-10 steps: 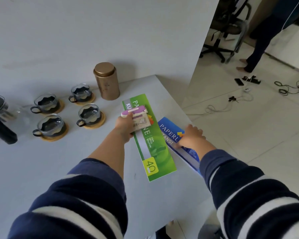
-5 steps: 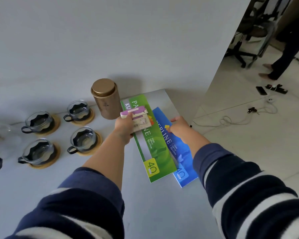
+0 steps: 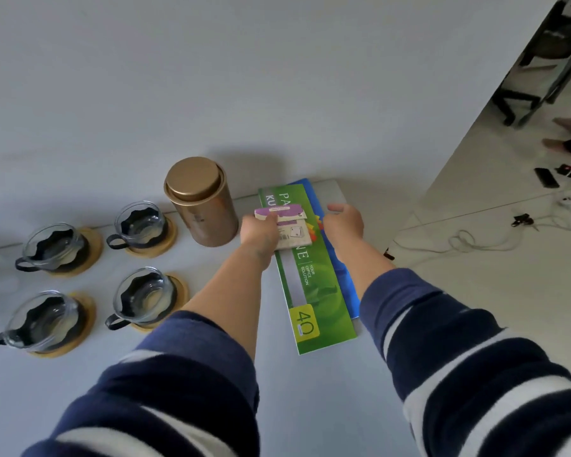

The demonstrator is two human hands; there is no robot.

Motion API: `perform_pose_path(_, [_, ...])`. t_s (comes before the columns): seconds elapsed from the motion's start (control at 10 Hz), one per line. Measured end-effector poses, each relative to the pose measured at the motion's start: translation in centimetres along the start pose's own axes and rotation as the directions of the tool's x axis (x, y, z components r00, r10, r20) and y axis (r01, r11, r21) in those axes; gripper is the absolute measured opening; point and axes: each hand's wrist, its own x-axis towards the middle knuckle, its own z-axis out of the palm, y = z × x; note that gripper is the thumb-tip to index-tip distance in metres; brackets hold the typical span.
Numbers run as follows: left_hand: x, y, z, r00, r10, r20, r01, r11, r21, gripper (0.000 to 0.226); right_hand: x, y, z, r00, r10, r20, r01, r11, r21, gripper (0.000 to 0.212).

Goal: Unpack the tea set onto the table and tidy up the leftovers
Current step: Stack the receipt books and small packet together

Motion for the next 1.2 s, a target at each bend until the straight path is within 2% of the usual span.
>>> perform_pose_path(0.1, [0.6, 0.5, 1.6, 1.000, -0.015, -0.012, 0.016, 1.000, 0.011, 0.026, 0.3, 0.0, -0.4, 1.000, -0.021, -0.001, 0.021, 0.999, -0.050, 0.044])
perform_pose_path(0.2, [0.9, 0.9, 2.8, 0.998, -0.008, -0.069, 0.011, 0.999, 0.047, 0.042, 0.8, 0.0, -0.4, 0.995, -0.068, 0.074, 0.077, 0.990, -0.120, 0.041])
perform_pose_path(0.3, [1.3, 0.8, 3.8, 0.994, 0.019, -0.103, -0.009, 0.996, 0.094, 0.053, 0.7, 0.1, -0.2, 0.968, -0.156, 0.196, 0.199, 0.954, -0.224, 0.043])
perform_pose_path(0.4, [0.9, 0.5, 3.8, 0.990, -0.004, -0.140, 0.032, 0.980, 0.198, 0.047, 0.4, 0.5, -0.1, 0.937, -0.254, 0.239, 0.316, 0.907, -0.277, 0.045])
perform_pose_path(0.5, [0.9, 0.2, 3.5, 0.986, -0.070, -0.151, 0.095, 0.982, 0.166, 0.045, 0.5, 1.0, 0.1, 0.931, -0.301, 0.208, 0.349, 0.902, -0.253, 0.044])
perform_pose_path(0.6, [1.1, 0.3, 3.3, 0.997, -0.018, -0.069, 0.024, 0.996, 0.088, 0.043, 0.5, 1.2, 0.5, 0.931, -0.329, 0.158, 0.360, 0.902, -0.240, 0.036])
perform_pose_path(0.7, [1.6, 0.8, 2.9, 1.000, -0.010, -0.028, 0.013, 0.995, 0.098, 0.060, 1.2, 0.8, 1.3, 0.929, -0.353, 0.115, 0.371, 0.877, -0.306, 0.028])
perform_pose_path(0.8, [3.1, 1.1, 2.4, 0.999, -0.006, 0.050, -0.001, 0.991, 0.133, 0.071, 1.6, -0.1, 2.2, 0.930, -0.336, 0.152, 0.368, 0.844, -0.391, 0.036])
perform_pose_path(0.9, [4.4, 1.5, 1.9, 0.994, -0.005, 0.112, -0.009, 0.992, 0.126, 0.073, 1.4, -1.0, 2.6, 0.930, -0.247, 0.272, 0.361, 0.755, -0.548, 0.047])
perform_pose_path(1.0, [3.7, 1.9, 1.2, 0.989, -0.008, 0.150, -0.004, 0.997, 0.080, 0.070, 0.3, -1.6, 1.6, 0.917, -0.241, 0.317, 0.382, 0.756, -0.532, 0.050])
perform_pose_path(1.1, [0.5, 2.3, 0.0, 0.981, 0.047, 0.189, -0.073, 0.988, 0.133, 0.063, -1.0, -1.7, 0.5, 0.922, -0.260, 0.286, 0.362, 0.839, -0.407, 0.052])
perform_pose_path(1.2, [-3.8, 0.4, -1.8, 0.954, 0.186, 0.236, -0.238, 0.947, 0.215, 0.049, -3.9, -0.3, -0.5, 0.917, -0.267, 0.295, 0.383, 0.794, -0.472, 0.050])
